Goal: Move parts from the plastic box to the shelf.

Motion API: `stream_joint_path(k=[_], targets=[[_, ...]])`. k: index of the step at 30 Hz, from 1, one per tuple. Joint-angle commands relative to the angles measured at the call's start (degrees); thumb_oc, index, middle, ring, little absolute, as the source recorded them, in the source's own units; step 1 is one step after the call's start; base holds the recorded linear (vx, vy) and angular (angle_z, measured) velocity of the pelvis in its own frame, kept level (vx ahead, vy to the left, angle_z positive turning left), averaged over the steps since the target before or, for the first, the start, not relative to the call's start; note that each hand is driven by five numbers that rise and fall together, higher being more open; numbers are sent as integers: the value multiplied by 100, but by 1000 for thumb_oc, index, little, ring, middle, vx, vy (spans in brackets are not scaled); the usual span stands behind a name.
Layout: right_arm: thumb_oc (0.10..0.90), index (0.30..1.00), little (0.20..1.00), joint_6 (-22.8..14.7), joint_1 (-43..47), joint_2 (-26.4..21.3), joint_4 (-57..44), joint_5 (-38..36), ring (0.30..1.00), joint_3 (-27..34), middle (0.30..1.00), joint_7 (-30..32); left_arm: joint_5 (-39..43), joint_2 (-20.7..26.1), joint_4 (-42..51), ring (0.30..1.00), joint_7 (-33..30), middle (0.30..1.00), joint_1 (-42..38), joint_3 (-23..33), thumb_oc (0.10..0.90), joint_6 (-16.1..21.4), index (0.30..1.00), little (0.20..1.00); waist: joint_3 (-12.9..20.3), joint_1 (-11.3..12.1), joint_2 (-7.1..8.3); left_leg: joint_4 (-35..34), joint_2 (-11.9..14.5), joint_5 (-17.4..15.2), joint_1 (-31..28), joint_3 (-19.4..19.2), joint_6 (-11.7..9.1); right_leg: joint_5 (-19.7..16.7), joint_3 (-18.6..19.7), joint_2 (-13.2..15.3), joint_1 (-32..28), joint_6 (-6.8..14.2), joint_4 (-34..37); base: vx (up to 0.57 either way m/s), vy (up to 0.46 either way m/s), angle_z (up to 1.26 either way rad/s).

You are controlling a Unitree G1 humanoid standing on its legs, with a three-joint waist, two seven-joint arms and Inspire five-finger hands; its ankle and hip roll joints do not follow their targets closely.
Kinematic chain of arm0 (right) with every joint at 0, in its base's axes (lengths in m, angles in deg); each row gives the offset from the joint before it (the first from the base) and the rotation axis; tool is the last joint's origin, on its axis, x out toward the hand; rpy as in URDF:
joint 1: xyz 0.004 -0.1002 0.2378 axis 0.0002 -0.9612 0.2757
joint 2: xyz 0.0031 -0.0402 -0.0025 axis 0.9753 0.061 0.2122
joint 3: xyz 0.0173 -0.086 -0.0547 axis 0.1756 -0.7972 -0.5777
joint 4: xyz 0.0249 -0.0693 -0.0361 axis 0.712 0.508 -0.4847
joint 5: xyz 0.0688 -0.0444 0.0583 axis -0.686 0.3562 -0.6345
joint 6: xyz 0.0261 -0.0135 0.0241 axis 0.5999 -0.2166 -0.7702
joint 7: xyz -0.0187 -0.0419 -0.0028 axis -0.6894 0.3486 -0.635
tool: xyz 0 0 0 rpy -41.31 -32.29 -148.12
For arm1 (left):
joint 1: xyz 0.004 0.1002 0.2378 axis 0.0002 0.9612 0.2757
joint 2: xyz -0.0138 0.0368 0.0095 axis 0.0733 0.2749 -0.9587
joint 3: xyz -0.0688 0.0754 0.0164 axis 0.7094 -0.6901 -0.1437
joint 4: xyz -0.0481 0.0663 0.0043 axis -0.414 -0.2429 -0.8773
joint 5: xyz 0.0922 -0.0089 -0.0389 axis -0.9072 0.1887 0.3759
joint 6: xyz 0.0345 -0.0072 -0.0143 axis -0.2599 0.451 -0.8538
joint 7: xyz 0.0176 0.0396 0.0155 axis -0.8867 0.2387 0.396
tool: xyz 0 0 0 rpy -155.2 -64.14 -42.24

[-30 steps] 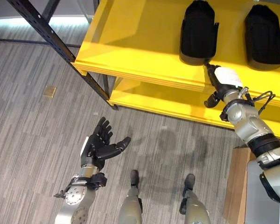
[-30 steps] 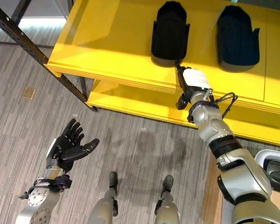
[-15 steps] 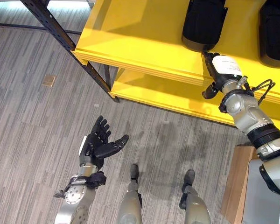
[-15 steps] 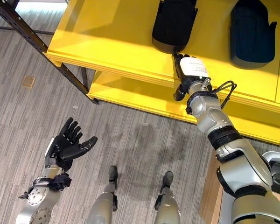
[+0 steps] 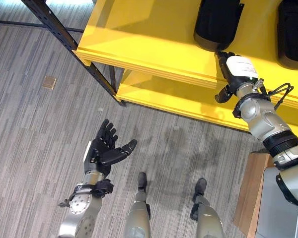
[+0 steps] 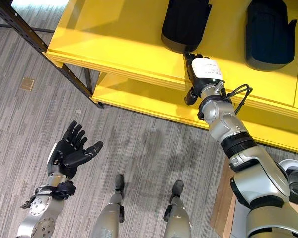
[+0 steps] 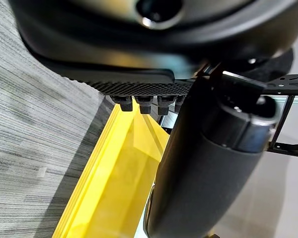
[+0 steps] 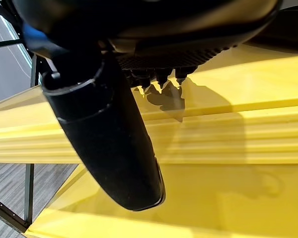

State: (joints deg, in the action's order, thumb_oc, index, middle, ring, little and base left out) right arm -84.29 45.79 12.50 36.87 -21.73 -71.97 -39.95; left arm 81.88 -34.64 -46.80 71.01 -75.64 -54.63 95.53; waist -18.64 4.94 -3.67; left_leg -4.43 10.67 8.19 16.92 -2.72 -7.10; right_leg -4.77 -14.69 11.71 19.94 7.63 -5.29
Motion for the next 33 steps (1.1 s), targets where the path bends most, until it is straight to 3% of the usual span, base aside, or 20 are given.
stream_joint_path(k=[1,6,12,20,22,33], targets=[[900,1000,1000,-93,1037,-99,-17,144,1000,-168,1000,417,-13,200,813,1000,-41,1000,-106,216,900,614,1000,1000,88,72,124,-57,210,-479,-728,-187,78,122,240,77,618,146,-934,0,0,0],[900,1000,1000,-94,649,-156,-394,135,1000,80,1000,387,-81,188,774,1000,-61,1000,-115,254,900,595,1000,1000,85,4,167,-57,214,-510,-782,-217,84,118,264,58,591,151,-933,0,0,0],[900,1000,1000,-214,-863,-288,-1924,-83,1000,1073,1000,260,-260,120,693,1000,-110,1000,-159,375,900,472,1000,1000,137,-199,310,-57,258,-556,-910,-277,85,101,301,17,475,160,-892,0,0,0],[900,1000,1000,-346,-2027,-231,-2786,-326,1000,1867,1000,223,-349,64,666,1000,-93,1000,-110,431,900,395,1000,1000,234,-287,349,-57,266,-588,-990,-323,75,66,317,9,376,168,-787,-2,1,-2],[900,1000,1000,-456,-2674,-104,-3267,-445,1000,2252,1000,204,-408,32,628,1000,-67,1000,-77,448,900,341,1000,1000,308,-363,358,-57,277,-609,-1053,-353,74,49,344,2,310,172,-721,-7,1,-2],[900,1000,1000,-608,-3683,-36,-4002,-386,1000,2981,1000,224,-531,-39,616,1000,76,1000,25,481,900,256,1000,1000,555,-526,381,-57,265,-669,-1189,-472,57,-65,444,-24,118,213,-444,-4,3,-4]])
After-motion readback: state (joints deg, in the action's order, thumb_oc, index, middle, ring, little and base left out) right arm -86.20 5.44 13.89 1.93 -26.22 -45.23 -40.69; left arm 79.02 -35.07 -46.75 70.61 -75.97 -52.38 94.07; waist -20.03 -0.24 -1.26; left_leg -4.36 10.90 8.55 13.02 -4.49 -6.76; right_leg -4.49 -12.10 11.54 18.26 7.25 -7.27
